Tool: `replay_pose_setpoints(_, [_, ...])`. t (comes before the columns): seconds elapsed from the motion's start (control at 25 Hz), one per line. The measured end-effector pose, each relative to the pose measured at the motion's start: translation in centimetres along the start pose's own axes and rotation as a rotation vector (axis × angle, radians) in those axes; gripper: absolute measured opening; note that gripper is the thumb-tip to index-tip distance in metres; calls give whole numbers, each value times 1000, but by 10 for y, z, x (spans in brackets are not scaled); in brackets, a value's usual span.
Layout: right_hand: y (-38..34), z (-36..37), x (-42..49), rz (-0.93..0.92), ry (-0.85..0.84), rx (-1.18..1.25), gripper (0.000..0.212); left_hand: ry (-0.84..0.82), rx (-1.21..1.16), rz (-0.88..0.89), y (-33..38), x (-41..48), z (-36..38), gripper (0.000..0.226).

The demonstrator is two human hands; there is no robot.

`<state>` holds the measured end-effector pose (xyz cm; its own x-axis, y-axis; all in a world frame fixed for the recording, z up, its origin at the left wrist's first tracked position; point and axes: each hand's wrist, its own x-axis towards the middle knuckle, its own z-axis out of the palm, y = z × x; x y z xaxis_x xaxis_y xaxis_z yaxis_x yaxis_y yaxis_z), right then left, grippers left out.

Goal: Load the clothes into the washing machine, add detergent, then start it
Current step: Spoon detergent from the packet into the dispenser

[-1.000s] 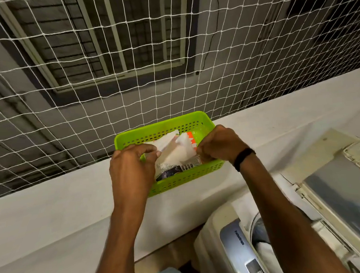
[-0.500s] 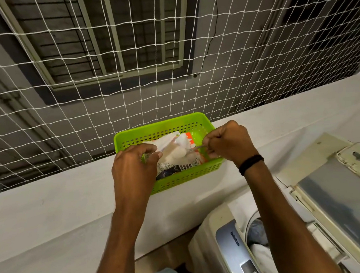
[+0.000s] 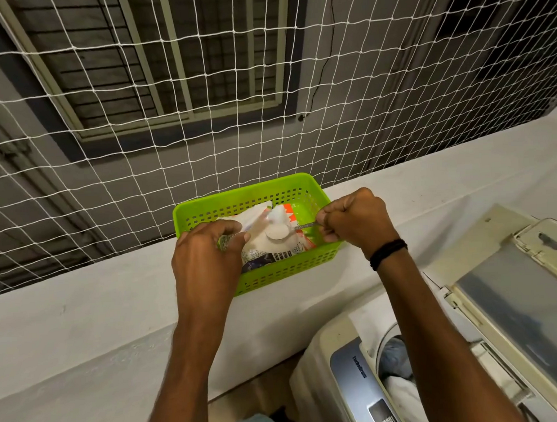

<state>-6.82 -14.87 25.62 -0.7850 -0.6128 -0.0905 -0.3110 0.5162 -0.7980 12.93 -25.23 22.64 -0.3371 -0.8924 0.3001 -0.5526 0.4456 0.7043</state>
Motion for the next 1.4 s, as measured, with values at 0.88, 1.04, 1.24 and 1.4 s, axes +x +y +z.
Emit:
replay_pose_setpoints(0.88, [29, -28, -20, 150, -106, 577, 12, 112, -202, 70, 28, -22, 3, 7])
replay_pose_setpoints(1.04, [56, -60, -44, 172, 2, 652, 11, 82, -348, 115, 50, -36, 29, 6])
replay_pose_setpoints(1.24, [120, -113, -89, 290, 236, 682, 12, -86, -387, 287, 87, -62, 81, 6])
replay_pose_setpoints(1.4, [191, -150, -134, 413, 511, 666, 17, -320, -408, 367, 114, -93, 137, 3])
